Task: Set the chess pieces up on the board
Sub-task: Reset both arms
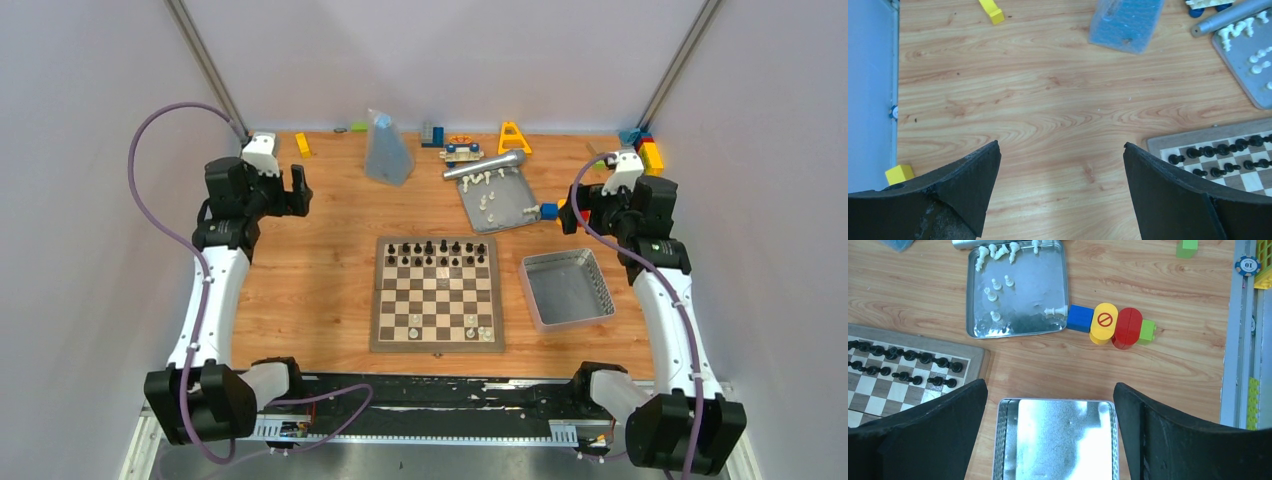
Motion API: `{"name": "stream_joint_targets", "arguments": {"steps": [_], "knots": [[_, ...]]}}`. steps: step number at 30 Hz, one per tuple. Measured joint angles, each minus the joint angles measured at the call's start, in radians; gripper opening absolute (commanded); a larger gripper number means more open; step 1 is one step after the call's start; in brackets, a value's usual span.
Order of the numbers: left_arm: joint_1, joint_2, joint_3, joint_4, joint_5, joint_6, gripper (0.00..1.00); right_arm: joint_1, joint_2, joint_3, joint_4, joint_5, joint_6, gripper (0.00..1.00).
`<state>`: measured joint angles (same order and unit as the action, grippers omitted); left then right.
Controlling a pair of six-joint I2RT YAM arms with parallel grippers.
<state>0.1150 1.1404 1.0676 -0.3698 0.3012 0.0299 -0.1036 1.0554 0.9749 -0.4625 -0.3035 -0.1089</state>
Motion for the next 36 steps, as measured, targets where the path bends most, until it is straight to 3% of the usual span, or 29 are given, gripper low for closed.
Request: {"name": "stream_joint_targets", "arguments": {"steps": [14,25,36], "knots": [[0.005,-0.176,-0.213,0.038,-0.079,0.037,1.0,0.0,-0.079,-0.105,0.019,0.008,-0.034,1.0],[0.005,-0.274,-0.342,0.164,-0.029,0.047,1.0,0.0,0.07,-0.163,-0.038,0.078,-0.13,1.0],[0.005,-0.292,-0.379,0.206,0.006,0.075,1.0,0.0,-0.107,-0.174,-0.058,0.029,-0.107,1.0]]}}
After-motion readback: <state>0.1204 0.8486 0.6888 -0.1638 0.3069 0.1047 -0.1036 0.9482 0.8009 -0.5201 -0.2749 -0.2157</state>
